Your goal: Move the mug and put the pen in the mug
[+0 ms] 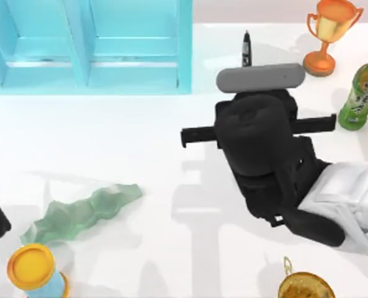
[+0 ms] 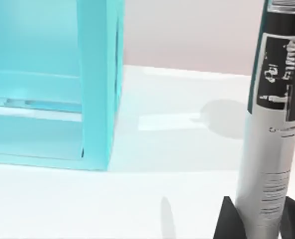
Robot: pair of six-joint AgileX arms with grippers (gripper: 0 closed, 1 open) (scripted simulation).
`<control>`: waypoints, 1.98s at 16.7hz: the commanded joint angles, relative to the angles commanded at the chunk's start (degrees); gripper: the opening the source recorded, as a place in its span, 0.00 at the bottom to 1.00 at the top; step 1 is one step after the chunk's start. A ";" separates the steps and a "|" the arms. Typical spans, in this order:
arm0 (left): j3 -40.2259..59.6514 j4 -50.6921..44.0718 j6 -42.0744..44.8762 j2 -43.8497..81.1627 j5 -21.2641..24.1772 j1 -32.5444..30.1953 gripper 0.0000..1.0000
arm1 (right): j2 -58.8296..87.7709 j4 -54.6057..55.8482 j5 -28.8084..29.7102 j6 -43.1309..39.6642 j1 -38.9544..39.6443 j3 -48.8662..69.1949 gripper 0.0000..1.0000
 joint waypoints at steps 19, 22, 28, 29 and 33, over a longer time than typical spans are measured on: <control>0.00 0.00 0.00 0.00 0.00 0.00 1.00 | -5.73 33.17 10.65 -13.24 -1.44 -16.14 0.00; 0.00 0.00 0.00 0.00 0.00 0.00 1.00 | -2.59 36.18 7.59 -13.58 -4.32 -15.45 0.00; 0.00 0.00 0.00 0.00 0.00 0.00 1.00 | -2.50 36.28 7.50 -13.59 -4.41 -15.43 0.23; 0.00 0.00 0.00 0.00 0.00 0.00 1.00 | -2.50 36.28 7.50 -13.59 -4.41 -15.43 0.30; 0.00 0.00 0.00 0.00 0.00 0.00 1.00 | -2.50 36.28 7.50 -13.59 -4.41 -15.43 0.60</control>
